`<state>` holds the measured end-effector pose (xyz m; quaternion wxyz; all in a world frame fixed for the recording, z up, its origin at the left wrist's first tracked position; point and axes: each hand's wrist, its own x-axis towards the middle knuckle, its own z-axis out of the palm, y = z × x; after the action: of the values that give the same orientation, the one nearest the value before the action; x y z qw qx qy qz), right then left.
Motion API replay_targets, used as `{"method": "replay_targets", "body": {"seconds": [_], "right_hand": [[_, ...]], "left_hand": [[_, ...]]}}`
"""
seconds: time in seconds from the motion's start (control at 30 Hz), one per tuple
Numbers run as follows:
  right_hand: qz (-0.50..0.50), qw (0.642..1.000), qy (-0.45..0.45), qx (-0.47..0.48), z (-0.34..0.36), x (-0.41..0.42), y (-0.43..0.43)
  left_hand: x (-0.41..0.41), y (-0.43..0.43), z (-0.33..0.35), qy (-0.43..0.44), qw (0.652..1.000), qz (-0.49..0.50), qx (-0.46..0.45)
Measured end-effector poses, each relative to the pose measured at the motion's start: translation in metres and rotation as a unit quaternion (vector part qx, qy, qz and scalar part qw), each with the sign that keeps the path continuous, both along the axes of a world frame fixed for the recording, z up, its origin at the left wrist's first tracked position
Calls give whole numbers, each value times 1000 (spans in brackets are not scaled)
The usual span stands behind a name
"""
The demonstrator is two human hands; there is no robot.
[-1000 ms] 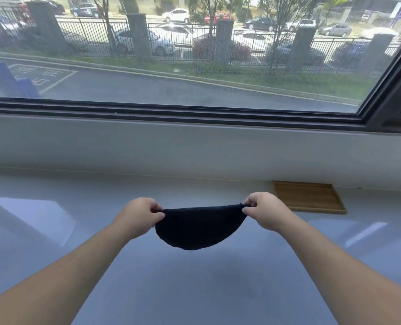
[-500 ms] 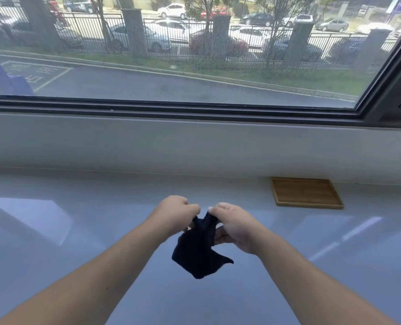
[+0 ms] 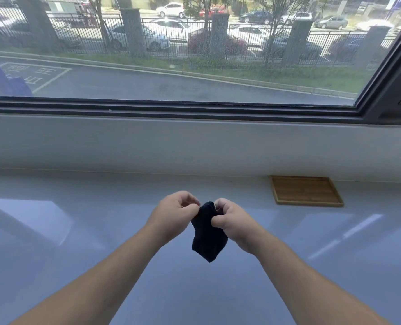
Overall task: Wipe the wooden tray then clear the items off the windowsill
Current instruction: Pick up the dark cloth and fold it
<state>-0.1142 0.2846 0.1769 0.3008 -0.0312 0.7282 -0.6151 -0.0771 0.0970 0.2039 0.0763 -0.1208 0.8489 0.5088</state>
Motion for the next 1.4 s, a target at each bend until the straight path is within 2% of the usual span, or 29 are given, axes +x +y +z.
{"method": "replay_targets", "body": {"seconds": [0.07,0.2,0.27,0.43,0.57,0.63,0.7,0.8,0.9,1.0,1.1,1.2,1.3,1.4], "right_hand": [[8,999,-8,-48,7,-1,3],[32,991,-12,-133,19,-7,11],[32,994,0,-109,17,-11,17],[21,995,86,45,5,-16,20],[-25,991,124,47,4,-16,15],[-21,993,119,10,9,-15,15],[-22,994,89,-52,16,-17,19],[-19,988,27,-148,30,-26,23],[-71,975,-44,-206,33,-34,17],[-75,979,-121,-143,-1,-27,18],[-57,976,-207,-35,-63,0,27],[-75,965,-246,44,-107,21,29],[-96,968,-222,70,-126,9,24],[-127,976,-162,68,-132,-25,19]], "left_hand": [[1,-12,-3,-10,998,-44,-32],[-4,-29,-9,-95,987,-127,24],[-10,-31,-9,-80,990,-116,-4],[-19,-31,-8,0,995,-81,-52],[-22,-33,-14,5,995,-60,-85],[-24,-32,-13,16,998,-53,-35],[-27,-32,-5,20,997,-37,69],[-34,-31,12,10,971,-47,236],[-37,-28,10,-64,944,-49,321],[-25,-19,-27,-174,938,-55,295],[-1,-8,-86,-248,936,17,247],[20,3,-130,-303,921,60,239],[9,5,-151,-299,919,92,242],[-26,3,-161,-240,935,100,240]]}}
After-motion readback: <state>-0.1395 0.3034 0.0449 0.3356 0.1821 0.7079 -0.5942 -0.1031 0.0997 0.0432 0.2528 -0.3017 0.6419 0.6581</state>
